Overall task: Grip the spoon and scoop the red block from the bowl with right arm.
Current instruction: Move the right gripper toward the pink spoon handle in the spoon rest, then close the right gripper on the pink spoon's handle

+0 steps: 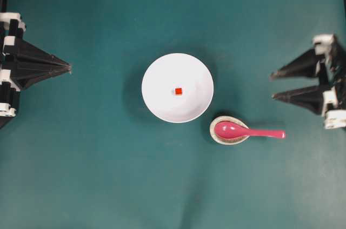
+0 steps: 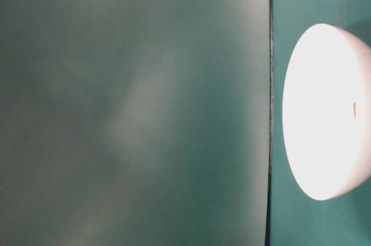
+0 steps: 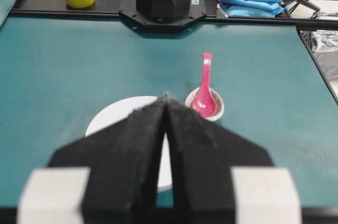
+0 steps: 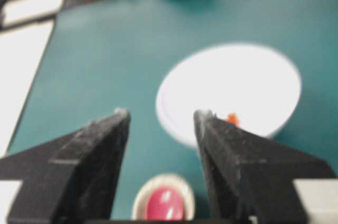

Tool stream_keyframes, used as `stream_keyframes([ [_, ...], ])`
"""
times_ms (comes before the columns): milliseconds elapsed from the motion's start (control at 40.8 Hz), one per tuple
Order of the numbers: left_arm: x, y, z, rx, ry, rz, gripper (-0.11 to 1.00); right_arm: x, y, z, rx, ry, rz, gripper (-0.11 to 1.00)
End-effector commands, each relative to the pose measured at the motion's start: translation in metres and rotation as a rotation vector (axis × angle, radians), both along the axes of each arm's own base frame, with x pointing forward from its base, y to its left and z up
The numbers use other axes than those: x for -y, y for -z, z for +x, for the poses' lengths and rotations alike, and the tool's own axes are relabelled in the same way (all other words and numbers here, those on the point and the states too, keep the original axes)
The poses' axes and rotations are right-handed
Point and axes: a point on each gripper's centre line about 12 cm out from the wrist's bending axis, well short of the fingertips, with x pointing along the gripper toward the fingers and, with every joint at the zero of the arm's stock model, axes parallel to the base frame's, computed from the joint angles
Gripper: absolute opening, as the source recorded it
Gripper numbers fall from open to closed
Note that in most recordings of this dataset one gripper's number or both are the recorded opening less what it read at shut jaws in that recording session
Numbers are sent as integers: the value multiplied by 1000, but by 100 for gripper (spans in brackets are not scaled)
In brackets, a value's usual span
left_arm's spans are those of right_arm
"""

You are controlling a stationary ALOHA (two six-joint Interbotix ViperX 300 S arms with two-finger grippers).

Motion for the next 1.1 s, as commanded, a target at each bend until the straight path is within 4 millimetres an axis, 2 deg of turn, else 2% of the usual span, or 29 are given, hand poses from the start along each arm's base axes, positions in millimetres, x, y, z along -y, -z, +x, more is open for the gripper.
stream_keyframes([
  [0,1,-11,2,29,4,-11,0,-7,14,5,-18,-10,35,52],
  [147,1,-11,2,27,4,-37,0,-15,43,6,-47,20,111,52],
  [343,1,-10,2,23,4,-55,0,-33,66,2,-33,75,202,51],
  [539,1,-10,2,21,4,-55,0,-53,95,-5,-125,72,160,51],
  [711,1,-10,2,18,4,-55,0,-56,118,-6,-210,86,83,51],
  [1078,1,-7,2,0,3,-55,0,-63,129,-9,-234,52,29,51],
])
